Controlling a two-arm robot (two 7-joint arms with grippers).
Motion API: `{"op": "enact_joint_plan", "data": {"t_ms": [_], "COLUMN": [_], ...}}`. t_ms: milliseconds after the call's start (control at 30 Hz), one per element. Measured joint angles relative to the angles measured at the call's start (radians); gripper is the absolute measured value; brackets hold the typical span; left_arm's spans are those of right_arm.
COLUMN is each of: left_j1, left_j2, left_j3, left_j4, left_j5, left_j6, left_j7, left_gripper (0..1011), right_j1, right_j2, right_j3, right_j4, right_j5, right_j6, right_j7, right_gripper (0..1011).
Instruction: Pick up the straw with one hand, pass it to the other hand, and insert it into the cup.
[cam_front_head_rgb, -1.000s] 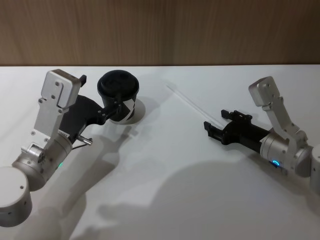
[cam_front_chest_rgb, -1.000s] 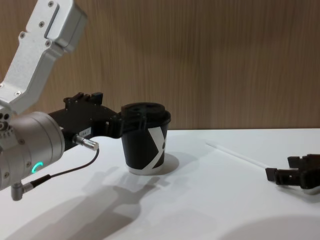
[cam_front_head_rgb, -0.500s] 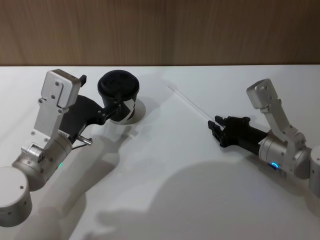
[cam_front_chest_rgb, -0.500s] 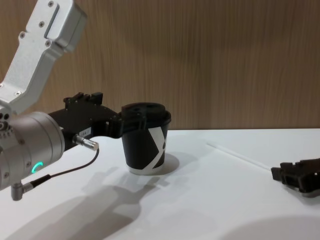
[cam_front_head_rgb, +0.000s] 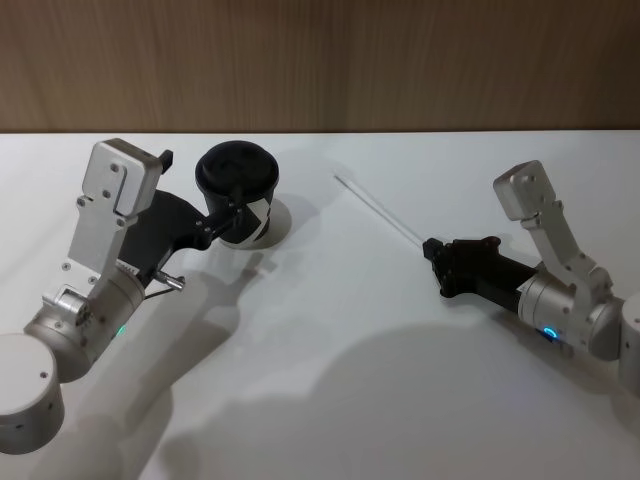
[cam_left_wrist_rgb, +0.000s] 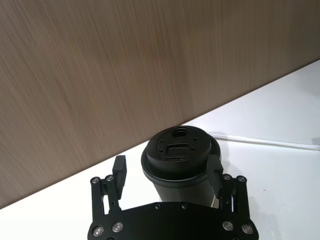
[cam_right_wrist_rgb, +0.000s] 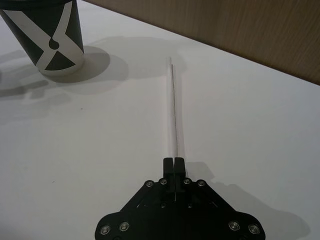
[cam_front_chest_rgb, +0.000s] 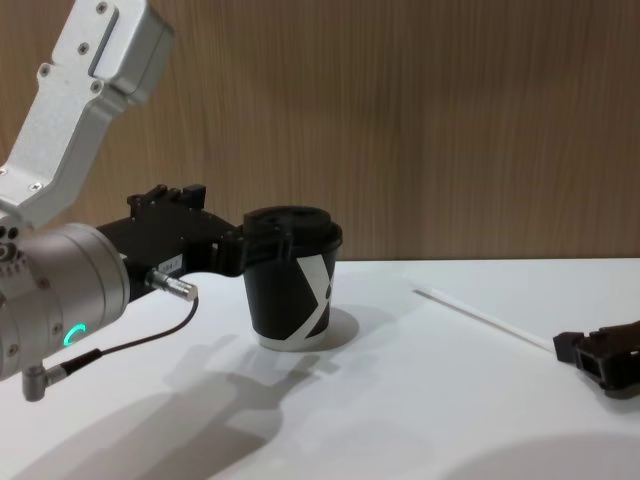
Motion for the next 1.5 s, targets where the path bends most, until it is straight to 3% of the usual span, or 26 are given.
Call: {"op": "enact_joint_plan", "data": {"t_ms": [467, 767, 1067, 1500], "left_j1": [0.0, 0.0, 0.0, 0.0], "left_j2": [0.0, 0.0, 0.0, 0.0], "left_j3": [0.0, 0.0, 0.0, 0.0], "left_j4": [0.0, 0.0, 0.0, 0.0], "left_j5": [0.0, 0.0, 0.0, 0.0], "left_j6": [0.0, 0.0, 0.0, 0.0], "left_j7": [0.0, 0.0, 0.0, 0.0], "left_gripper": [1003, 1003, 1003, 1003], "right_j1": [-0.016, -0.045, -0.097, -0.149], "right_j2": [-0.013, -0.029, -0.055, -0.09], "right_j3": [0.029, 0.072, 0.105, 0.084], "right_j4": [-0.011, -0.064, -0.164, -0.28], "right_j5": [0.04, 0.103, 0.191, 0.258], "right_j6": [-0.042, -0.123, -0.214, -0.288], "right_j7": [-0.001, 0.008, 0.043, 0.09], "right_gripper": [9, 9, 9, 9]}}
